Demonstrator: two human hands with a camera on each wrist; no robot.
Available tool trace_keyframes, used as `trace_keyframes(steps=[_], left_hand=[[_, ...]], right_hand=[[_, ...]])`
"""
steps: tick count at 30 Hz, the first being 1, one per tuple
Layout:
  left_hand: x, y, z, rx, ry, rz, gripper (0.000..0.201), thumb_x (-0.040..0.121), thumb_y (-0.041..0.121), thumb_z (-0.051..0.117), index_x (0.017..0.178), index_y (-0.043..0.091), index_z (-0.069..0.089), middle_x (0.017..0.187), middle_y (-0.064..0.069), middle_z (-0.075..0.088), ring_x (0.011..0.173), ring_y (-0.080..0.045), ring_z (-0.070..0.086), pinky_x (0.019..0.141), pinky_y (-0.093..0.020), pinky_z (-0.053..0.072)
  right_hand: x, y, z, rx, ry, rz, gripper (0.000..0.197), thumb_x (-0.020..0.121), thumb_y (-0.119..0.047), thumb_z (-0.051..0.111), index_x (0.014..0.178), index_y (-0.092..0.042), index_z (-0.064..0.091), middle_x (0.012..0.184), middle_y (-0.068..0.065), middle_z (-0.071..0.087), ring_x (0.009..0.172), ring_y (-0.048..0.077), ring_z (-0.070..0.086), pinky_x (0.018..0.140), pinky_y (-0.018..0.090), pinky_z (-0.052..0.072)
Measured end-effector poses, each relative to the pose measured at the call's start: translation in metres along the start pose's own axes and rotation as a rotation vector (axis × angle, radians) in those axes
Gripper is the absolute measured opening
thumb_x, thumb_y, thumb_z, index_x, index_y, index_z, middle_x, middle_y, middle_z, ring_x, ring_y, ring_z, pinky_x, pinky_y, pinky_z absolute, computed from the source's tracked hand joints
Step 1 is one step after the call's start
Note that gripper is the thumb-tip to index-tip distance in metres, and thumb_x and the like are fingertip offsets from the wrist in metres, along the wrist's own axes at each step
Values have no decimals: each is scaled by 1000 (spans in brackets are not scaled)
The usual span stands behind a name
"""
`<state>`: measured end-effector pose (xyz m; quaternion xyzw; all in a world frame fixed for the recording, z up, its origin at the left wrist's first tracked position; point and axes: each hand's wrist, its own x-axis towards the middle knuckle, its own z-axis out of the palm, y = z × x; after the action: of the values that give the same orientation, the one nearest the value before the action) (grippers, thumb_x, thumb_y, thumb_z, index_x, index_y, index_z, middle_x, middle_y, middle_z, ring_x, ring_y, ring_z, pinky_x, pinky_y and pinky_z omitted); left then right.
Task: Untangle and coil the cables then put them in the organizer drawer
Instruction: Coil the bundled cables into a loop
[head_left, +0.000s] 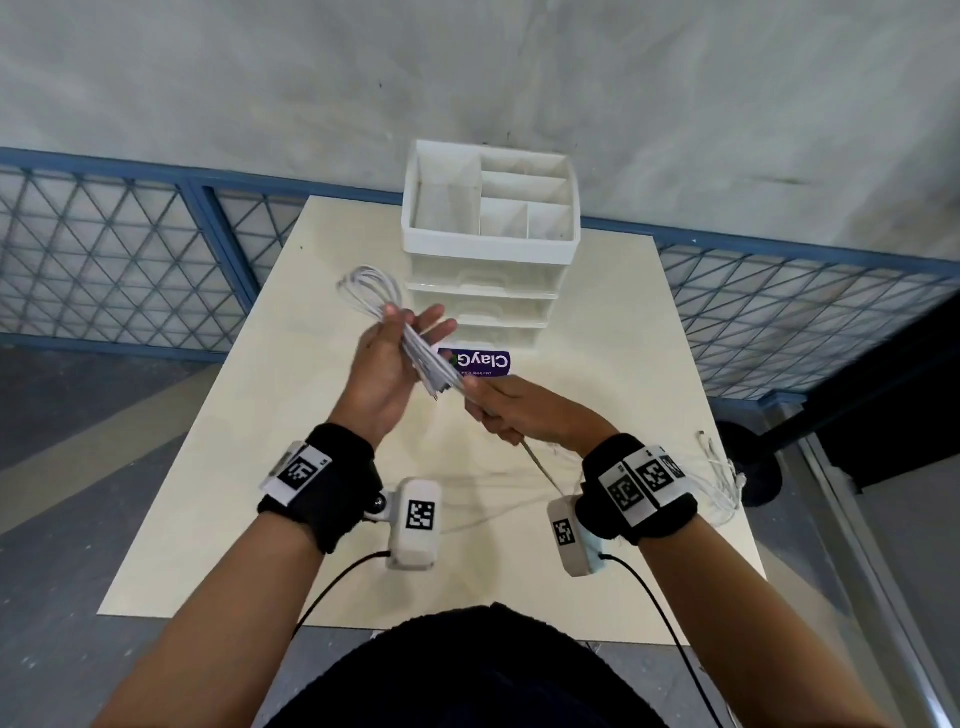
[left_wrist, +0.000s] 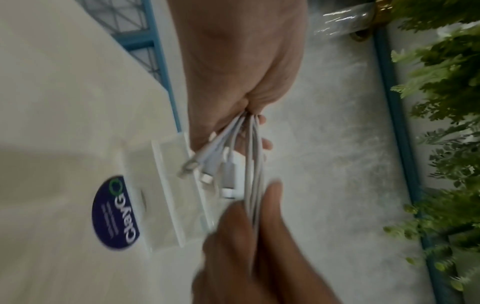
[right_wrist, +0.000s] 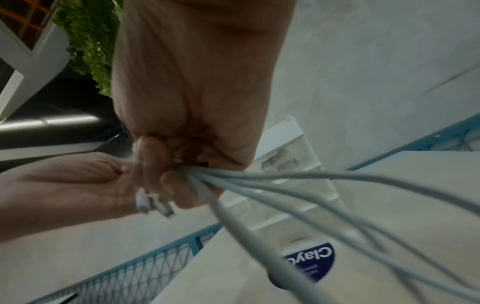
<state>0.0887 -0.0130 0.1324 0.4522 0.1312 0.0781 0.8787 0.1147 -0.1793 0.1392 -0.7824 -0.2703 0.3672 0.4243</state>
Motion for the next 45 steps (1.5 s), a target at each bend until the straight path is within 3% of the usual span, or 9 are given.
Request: trace_keyframes(steps=[5, 13, 18, 23, 28, 32, 38, 42, 45], left_hand=[[12, 25, -21, -104, 122, 96, 37, 101, 36, 27, 71, 20, 40, 43, 10, 38, 36, -4, 35, 49, -21, 50], [-2, 5, -1, 707, -157, 109, 33, 101, 35, 26, 75, 20, 39, 60, 7, 34, 40, -2, 29, 44, -23, 29], [-22, -5, 21, 762, -349, -5, 36, 100, 38, 23, 75, 19, 40, 51, 12, 34, 42, -4, 30, 46, -18, 35], [-27, 3, 20, 901, -584, -32, 19, 94, 18, 51, 112, 18, 44, 81, 4, 48, 69, -11, 39, 61, -15, 40], [-25, -2, 17, 941, -610, -123, 34, 97, 19, 46, 126, 6, 33, 86, 1, 39, 77, -7, 38, 75, -21, 39], [-26, -4, 21, 981, -554, -200, 18, 100, 22, 37, 116, 16, 36, 85, 8, 37, 68, -3, 37, 64, -14, 40], [-29, -6, 21, 903, -578, -256, 27, 101, 21, 34, 123, 7, 41, 108, -6, 49, 81, -1, 58, 67, -7, 50], [-28, -1, 9, 729, -621, -321, 14, 99, 14, 40, 111, 13, 47, 88, 0, 60, 79, -16, 68, 87, -30, 51], [-28, 5, 0, 559, -681, -352, 9, 98, 8, 39, 97, 9, 47, 74, 2, 48, 64, -13, 58, 80, -32, 54]], right_hand=[[-26, 23, -9, 45, -77, 90, 40, 100, -38, 33, 65, -19, 34, 63, -2, 23, 56, 13, 15, 51, 25, 16], [-23, -19, -27, -382, -66, 96, 38, 101, -35, 30, 70, -16, 43, 62, -4, 37, 50, 3, 33, 51, 12, 33], [-18, -53, -41, -449, 20, 65, 41, 101, -35, 27, 76, -8, 45, 61, -4, 38, 57, 10, 34, 51, 6, 32], [-17, -56, -43, -342, -27, 48, 43, 102, -31, 27, 69, -10, 45, 55, -6, 33, 41, 2, 33, 44, 6, 30], [-9, -53, -40, -377, -38, 80, 49, 101, -36, 26, 75, -6, 54, 56, -2, 35, 44, 5, 31, 46, 9, 30], [-6, -56, -41, -444, -62, 109, 48, 101, -36, 28, 69, -8, 51, 55, 0, 37, 50, 14, 31, 53, 23, 30], [-2, -55, -49, -547, -37, 71, 50, 97, -44, 38, 68, -10, 61, 47, -3, 46, 38, 10, 43, 43, 9, 37], [-9, -56, -67, -466, -38, 90, 57, 89, -59, 42, 68, -11, 63, 48, -3, 52, 46, 14, 51, 53, 15, 45], [-19, -51, -84, -424, -139, 106, 62, 84, -64, 37, 76, -9, 64, 52, -3, 49, 50, 13, 49, 64, 21, 44]])
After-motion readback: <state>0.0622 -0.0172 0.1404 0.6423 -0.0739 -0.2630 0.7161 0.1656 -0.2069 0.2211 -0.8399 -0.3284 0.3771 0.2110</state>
